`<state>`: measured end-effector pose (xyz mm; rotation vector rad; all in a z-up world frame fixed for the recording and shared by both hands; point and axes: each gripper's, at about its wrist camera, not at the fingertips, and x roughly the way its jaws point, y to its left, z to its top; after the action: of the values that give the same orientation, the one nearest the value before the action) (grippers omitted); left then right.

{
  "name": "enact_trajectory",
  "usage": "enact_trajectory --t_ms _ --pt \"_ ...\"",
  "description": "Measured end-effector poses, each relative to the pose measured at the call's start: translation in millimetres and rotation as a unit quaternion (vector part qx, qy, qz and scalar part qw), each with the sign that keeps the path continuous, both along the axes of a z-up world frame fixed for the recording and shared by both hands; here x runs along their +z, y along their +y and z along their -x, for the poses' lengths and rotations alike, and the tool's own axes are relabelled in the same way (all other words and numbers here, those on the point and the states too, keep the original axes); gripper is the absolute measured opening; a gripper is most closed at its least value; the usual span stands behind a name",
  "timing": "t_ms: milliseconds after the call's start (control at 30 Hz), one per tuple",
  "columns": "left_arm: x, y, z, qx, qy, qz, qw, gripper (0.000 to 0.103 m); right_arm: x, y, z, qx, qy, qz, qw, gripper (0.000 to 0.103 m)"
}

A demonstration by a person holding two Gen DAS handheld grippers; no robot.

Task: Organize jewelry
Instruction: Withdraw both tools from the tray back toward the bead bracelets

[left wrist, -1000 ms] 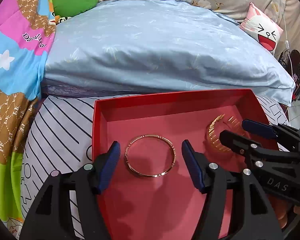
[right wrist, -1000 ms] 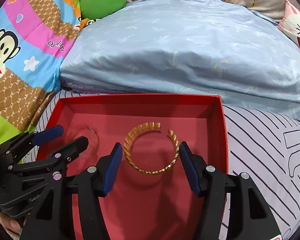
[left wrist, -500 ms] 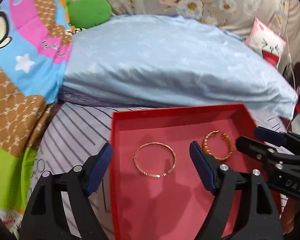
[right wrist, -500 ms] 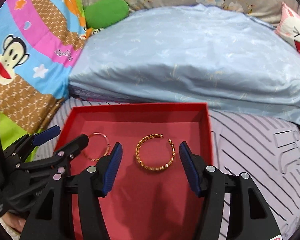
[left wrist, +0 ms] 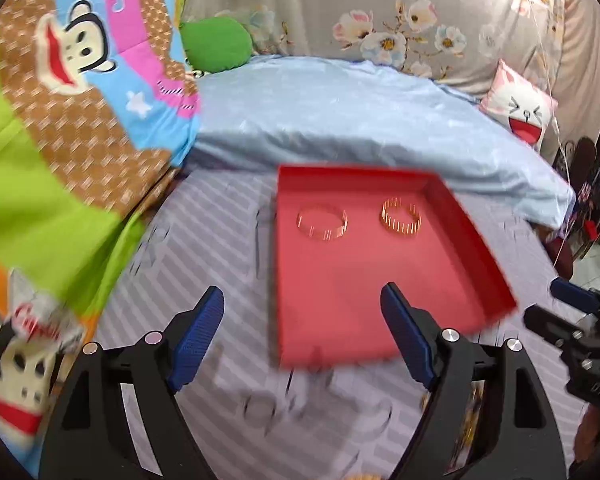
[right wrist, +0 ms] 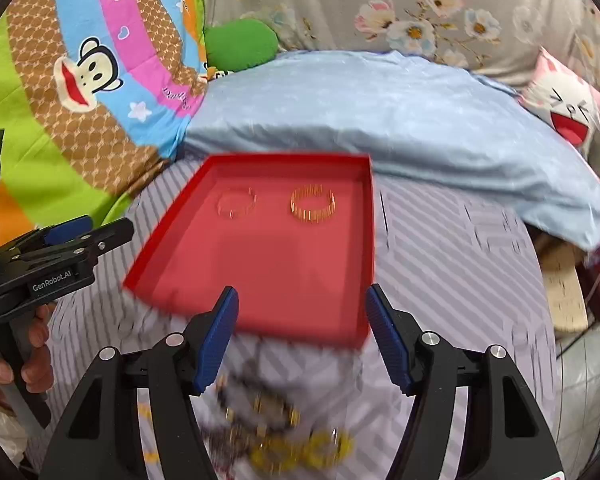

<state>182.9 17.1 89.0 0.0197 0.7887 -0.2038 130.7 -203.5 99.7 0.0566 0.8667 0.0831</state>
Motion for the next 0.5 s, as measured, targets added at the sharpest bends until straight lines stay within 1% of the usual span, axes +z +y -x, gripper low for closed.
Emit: enact_trajectory --t_ms 200,300,433,500 --pt "-30.3 14.8 60.2 0.007 0.033 0.000 0.9994 0.078 -22.3 2.7 57.5 -0.013 0.025 -0.003 1.000 0.064" --pt "-45.6 18.1 81.3 0.013 0.046 -0.005 0.9988 0.078 -37.0 5.4 82.7 -0.019 0.039 0.001 0.999 0.064" --pt "-68.5 22.9 103.2 0.022 0.070 -0.001 0.9973 0.078 -56.2 11.8 103.4 -0.019 0.060 -0.002 0.998 0.064" --pt "-74.4 24.2 110.3 0.024 0.071 -0.001 0.9972 0.078 -63.1 16.7 109.7 -0.021 0.063 0.000 0.998 0.064"
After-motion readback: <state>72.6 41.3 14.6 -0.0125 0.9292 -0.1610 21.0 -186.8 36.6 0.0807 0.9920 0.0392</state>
